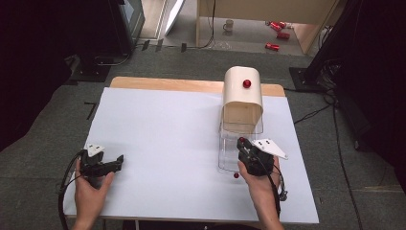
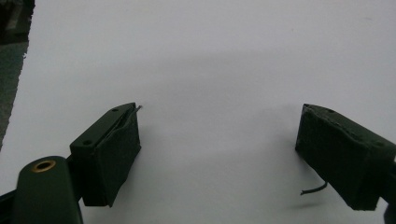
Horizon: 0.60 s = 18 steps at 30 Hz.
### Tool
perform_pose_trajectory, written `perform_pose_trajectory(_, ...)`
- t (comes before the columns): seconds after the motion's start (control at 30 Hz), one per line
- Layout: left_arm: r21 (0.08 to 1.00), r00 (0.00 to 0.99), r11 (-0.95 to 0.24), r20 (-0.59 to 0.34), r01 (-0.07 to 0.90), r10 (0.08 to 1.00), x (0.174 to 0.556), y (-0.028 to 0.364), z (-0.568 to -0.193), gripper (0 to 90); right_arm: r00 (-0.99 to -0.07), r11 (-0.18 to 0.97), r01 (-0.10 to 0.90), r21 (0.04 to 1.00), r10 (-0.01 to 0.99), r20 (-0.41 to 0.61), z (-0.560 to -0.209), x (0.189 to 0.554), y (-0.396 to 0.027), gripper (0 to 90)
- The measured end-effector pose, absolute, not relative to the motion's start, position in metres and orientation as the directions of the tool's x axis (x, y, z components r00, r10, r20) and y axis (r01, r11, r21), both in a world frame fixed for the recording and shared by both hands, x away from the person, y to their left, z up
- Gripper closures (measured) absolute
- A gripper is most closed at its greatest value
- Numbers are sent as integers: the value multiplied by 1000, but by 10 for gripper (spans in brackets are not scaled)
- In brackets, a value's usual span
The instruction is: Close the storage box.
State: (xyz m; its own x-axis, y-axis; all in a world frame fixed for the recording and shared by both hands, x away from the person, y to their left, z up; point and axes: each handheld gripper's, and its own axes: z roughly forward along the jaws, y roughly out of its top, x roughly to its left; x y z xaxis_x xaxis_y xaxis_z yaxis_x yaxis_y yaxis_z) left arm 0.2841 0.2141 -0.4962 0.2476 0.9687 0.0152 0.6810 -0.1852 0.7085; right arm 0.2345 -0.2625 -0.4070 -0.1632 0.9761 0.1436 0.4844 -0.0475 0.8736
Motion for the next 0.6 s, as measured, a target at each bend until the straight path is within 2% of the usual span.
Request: perform_pose_trajectory(0.6,708,248,-186,15,681,969,284,214,-496,138,-148,-40,510,859,980,134,-401,270,-265,749)
